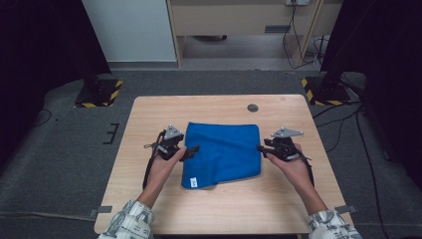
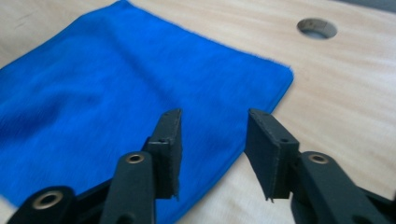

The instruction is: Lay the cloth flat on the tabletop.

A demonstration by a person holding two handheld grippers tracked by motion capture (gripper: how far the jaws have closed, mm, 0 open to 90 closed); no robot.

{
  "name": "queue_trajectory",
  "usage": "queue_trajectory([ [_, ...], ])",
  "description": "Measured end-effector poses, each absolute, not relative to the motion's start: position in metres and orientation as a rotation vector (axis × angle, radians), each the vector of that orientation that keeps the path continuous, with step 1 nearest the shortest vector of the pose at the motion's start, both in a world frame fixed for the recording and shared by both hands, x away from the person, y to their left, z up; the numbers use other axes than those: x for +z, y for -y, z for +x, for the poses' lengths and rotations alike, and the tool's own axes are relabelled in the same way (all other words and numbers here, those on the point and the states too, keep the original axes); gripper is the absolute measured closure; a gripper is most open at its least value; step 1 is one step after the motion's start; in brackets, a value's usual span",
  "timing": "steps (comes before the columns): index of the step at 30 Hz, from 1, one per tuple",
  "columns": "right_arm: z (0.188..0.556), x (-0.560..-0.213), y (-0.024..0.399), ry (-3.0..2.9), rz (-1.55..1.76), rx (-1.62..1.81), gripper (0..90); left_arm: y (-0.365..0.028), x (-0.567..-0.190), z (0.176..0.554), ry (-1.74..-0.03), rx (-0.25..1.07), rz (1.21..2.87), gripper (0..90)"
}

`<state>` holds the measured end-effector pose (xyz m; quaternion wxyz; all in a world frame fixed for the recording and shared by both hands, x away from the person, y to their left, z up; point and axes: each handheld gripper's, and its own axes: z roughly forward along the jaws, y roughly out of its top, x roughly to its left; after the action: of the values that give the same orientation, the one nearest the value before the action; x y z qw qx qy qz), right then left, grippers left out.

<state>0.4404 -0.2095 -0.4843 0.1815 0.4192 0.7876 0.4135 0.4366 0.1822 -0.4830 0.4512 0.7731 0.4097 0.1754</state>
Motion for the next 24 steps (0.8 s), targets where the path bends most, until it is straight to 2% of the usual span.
queue_trajectory([
  [9, 0.401, -0.5, 0.215, -2.283, 1.143, 1.217, 57.8, -0.199, -0.498, 0.401, -1.014, 0.437, 1.986, 16.1],
  [14, 0.381, -0.507, 0.22, -2.338, 1.106, 1.202, 57.7, -0.209, -0.5, 0.385, -1.013, 0.441, 2.002, 12.9],
  [21, 0.372, -0.516, 0.229, -2.391, 1.11, 1.169, 57.1, -0.213, -0.503, 0.362, -0.977, 0.411, 2.047, 12.4],
  [24, 0.375, -0.52, 0.226, -2.414, 1.117, 1.174, 57.2, -0.209, -0.504, 0.361, -0.957, 0.436, 2.076, 12.1],
])
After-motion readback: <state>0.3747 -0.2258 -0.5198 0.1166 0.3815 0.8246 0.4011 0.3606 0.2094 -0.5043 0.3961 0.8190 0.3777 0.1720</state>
